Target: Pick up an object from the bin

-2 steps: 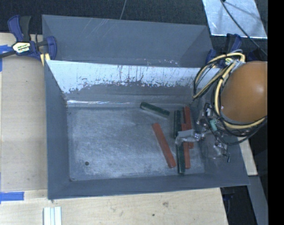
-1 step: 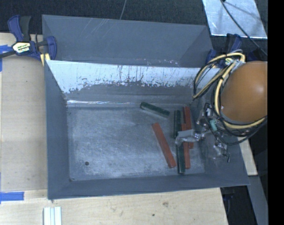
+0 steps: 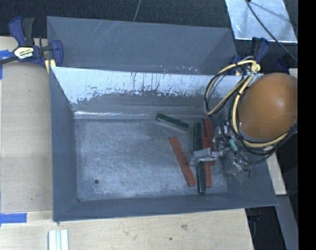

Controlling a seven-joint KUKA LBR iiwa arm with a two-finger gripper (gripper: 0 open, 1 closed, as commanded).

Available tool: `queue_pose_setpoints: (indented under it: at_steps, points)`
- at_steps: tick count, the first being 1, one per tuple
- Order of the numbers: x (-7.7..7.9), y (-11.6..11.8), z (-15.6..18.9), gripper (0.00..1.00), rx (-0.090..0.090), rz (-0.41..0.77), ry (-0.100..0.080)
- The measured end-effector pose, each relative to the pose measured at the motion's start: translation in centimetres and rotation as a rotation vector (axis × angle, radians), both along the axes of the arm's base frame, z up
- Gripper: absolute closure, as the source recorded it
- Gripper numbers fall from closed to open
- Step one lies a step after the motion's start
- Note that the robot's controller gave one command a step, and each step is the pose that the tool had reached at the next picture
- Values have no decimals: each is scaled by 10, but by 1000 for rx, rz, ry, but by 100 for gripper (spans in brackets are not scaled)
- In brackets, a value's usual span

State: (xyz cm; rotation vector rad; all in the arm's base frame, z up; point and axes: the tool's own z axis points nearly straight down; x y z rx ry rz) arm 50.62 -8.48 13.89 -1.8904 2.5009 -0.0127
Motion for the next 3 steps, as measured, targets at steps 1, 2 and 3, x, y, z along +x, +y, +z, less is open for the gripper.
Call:
queue_pose_setpoints:
  at_steps: [1, 2, 3]
  points:
    - [19, 14, -66, 100, 3, 349, 10]
    - [19, 14, -66, 100, 2, 349, 10]
    - [1, 19, 84, 100, 2, 340, 8]
